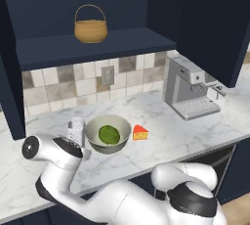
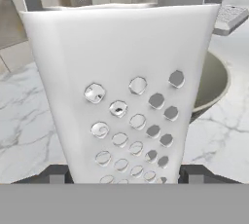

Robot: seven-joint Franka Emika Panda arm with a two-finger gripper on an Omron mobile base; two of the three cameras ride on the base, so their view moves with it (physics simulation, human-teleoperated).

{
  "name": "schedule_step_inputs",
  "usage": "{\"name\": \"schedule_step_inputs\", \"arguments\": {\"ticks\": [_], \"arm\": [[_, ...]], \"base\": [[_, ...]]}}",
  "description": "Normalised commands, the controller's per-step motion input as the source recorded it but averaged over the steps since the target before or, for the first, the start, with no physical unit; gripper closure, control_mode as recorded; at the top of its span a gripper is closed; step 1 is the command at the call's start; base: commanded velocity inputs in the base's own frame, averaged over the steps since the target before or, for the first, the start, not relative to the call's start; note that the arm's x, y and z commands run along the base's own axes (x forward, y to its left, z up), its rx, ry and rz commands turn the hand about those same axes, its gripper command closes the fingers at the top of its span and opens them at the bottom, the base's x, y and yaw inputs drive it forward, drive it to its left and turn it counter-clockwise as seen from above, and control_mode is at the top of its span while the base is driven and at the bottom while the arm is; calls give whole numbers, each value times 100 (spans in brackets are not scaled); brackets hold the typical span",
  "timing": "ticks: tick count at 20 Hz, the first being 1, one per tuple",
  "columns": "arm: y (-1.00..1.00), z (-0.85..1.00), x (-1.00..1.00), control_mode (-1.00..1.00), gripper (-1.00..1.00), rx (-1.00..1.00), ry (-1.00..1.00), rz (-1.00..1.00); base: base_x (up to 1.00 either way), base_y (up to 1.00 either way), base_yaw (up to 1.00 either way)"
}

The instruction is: Pick the cheese from the fridge and the cheese grater from the cabinet and place them next to the salad bowl.

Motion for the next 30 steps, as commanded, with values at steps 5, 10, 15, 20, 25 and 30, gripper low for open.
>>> {"name": "schedule_step_inputs", "arguments": {"ticks": [5,10,15,20,25,30], "arm": [[0,-5,11,-100,100,0,0,-20],[0,-16,0,-100,100,0,1,-6],[-10,-29,0,-100,100,0,4,-5],[-25,-23,1,-100,100,0,4,-5],[-4,-29,22,-100,100,0,7,-1],[11,-17,43,-100,100,0,6,0]], "base": [[0,0,0],[0,0,0],[0,0,0],[0,0,0],[0,0,0],[0,0,0]]}}
